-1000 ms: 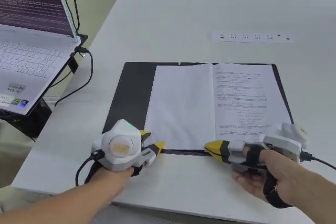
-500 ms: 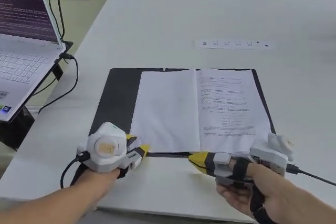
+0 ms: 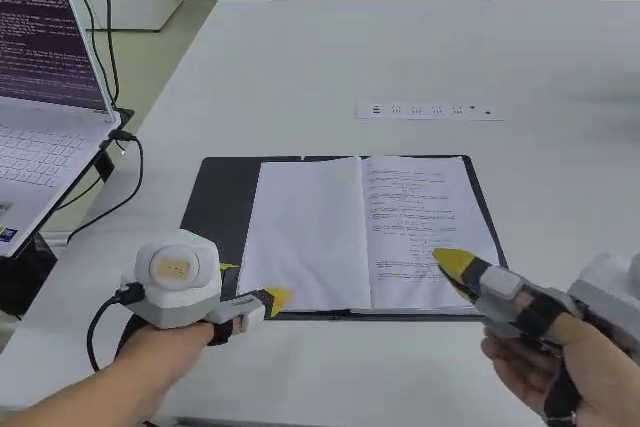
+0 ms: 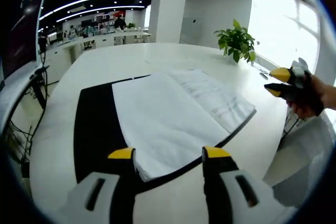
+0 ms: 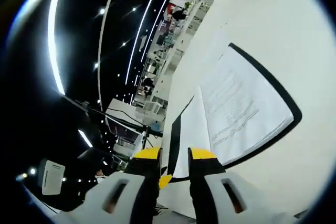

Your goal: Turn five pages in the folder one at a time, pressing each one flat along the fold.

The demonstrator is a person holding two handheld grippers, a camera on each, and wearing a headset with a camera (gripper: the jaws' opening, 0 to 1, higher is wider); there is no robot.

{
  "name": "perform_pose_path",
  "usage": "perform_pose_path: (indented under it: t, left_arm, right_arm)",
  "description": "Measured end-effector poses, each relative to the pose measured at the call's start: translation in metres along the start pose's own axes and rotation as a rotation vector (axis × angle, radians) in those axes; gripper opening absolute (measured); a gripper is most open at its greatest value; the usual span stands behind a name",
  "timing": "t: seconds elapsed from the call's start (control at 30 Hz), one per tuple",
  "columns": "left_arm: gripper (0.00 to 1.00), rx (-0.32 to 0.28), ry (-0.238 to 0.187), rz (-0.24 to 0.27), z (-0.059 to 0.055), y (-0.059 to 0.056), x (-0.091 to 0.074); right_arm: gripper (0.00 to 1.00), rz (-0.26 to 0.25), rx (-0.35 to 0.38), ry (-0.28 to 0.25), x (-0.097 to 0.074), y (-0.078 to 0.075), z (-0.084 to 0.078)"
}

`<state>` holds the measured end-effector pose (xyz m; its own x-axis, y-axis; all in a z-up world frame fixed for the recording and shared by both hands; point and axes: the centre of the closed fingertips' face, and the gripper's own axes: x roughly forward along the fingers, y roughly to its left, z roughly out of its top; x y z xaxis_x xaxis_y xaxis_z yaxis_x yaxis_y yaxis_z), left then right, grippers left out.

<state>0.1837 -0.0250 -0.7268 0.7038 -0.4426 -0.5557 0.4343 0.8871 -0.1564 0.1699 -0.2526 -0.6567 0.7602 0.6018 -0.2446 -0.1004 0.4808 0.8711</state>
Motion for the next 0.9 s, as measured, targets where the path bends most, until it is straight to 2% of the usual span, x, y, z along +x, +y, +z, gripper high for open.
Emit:
perform_pose_path:
  t: [0.1, 0.17, 0.2, 0.37, 0.43, 0.57, 0.67, 0.73, 0.77, 0.9]
  left_arm:
    - [0.55, -0.039, -0.026, 0.001, 0.007, -0.002, -0.012]
    - [0.59, -0.061, -0.042, 0.01, 0.011, -0.002, -0.02]
    - [0.62, -0.064, -0.053, 0.013, 0.013, -0.002, -0.023]
    - [0.82, -0.086, -0.059, 0.038, 0.015, -0.004, -0.032]
    - [0.87, -0.091, -0.059, 0.041, 0.015, -0.007, -0.034]
    - [0.99, -0.099, -0.061, 0.05, 0.017, -0.013, -0.038]
    - [0.98, -0.122, -0.074, 0.035, 0.022, -0.022, -0.044]
    - [0.98, -0.117, -0.082, 0.031, 0.024, -0.027, -0.045]
    - [0.98, -0.108, -0.078, 0.029, 0.024, -0.03, -0.046]
    - [0.96, -0.116, -0.086, 0.016, 0.026, -0.039, -0.049]
  right_arm:
    - [0.34, -0.049, -0.086, -0.03, -0.012, -0.002, 0.009]
    - [0.41, -0.101, -0.178, -0.026, -0.02, -0.007, 0.01]
    - [0.46, -0.128, -0.251, -0.038, -0.024, -0.009, 0.013]
    - [0.83, -0.239, -0.421, -0.045, -0.035, -0.024, 0.02]
    - [0.86, -0.272, -0.462, -0.018, -0.04, -0.029, 0.017]
    - [0.94, -0.31, -0.544, -0.007, -0.049, -0.039, 0.018]
    - [0.95, -0.323, -0.559, 0.01, -0.053, -0.044, 0.017]
    - [0.99, -0.326, -0.58, -0.004, -0.055, -0.04, 0.022]
    - [1.0, -0.324, -0.613, -0.022, -0.056, -0.036, 0.027]
    - [1.0, -0.329, -0.67, -0.004, -0.059, -0.034, 0.029]
